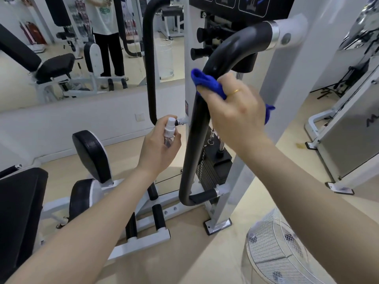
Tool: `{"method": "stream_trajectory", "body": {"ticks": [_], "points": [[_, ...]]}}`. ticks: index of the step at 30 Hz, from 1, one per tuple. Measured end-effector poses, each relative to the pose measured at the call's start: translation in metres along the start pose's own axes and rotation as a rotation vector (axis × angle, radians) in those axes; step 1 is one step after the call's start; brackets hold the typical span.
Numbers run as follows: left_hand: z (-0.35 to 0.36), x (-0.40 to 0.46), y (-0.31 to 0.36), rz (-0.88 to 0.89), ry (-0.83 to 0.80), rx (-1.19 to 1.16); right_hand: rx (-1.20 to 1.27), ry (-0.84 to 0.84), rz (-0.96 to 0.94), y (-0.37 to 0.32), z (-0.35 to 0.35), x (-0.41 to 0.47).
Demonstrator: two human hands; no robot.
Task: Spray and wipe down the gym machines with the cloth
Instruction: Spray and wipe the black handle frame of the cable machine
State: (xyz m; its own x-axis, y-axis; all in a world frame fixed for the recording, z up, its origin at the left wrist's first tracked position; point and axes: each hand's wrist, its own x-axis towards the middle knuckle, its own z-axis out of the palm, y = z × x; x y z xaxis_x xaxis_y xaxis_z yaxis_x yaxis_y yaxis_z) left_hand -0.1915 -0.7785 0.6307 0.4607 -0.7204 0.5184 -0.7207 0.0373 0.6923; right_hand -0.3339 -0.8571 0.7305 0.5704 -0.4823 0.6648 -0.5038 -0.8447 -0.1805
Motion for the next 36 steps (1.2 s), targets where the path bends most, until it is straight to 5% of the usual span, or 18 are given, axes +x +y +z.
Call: {"method": "stream_trajectory", "body": {"ticks": [2, 4, 6, 10, 13, 17, 23, 27, 36], "points": [[0.001, -0.004, -0.003, 0.024, -0.01, 0.005, 0.04, 0.0, -0.047, 0.006, 0.018, -0.013], [0.0, -0.009, -0.005, 0.023, -0.043, 0.013, 0.017, -0.223, -0.082, 0.005, 0.042, -0.04], [-0.003, -0.017, -0.008, 0.037, -0.096, 0.034, -0.073, -0.261, -0.199, 0.011, 0.062, -0.062], [-0.003, -0.041, -0.022, 0.018, -0.189, 0.125, 0.092, -0.124, 0.055, 0.007, 0.058, -0.054], [0.008, -0.064, -0.045, 0.006, -0.244, 0.155, 0.012, -0.168, -0.057, 0.011, 0.082, -0.08], [0.02, -0.085, -0.065, -0.18, -0.363, 0.16, -0.181, -0.386, -0.22, 0.012, 0.128, -0.126], [0.049, -0.11, -0.094, -0.338, -0.433, 0.261, -0.089, -0.332, -0.152, 0.018, 0.16, -0.161], [0.071, -0.129, -0.117, -0.385, -0.397, 0.223, 0.064, -0.667, -0.026, 0.037, 0.174, -0.202], [0.1, -0.15, -0.139, -0.409, -0.309, 0.101, 0.171, -0.483, 0.17, 0.058, 0.206, -0.228]]}}
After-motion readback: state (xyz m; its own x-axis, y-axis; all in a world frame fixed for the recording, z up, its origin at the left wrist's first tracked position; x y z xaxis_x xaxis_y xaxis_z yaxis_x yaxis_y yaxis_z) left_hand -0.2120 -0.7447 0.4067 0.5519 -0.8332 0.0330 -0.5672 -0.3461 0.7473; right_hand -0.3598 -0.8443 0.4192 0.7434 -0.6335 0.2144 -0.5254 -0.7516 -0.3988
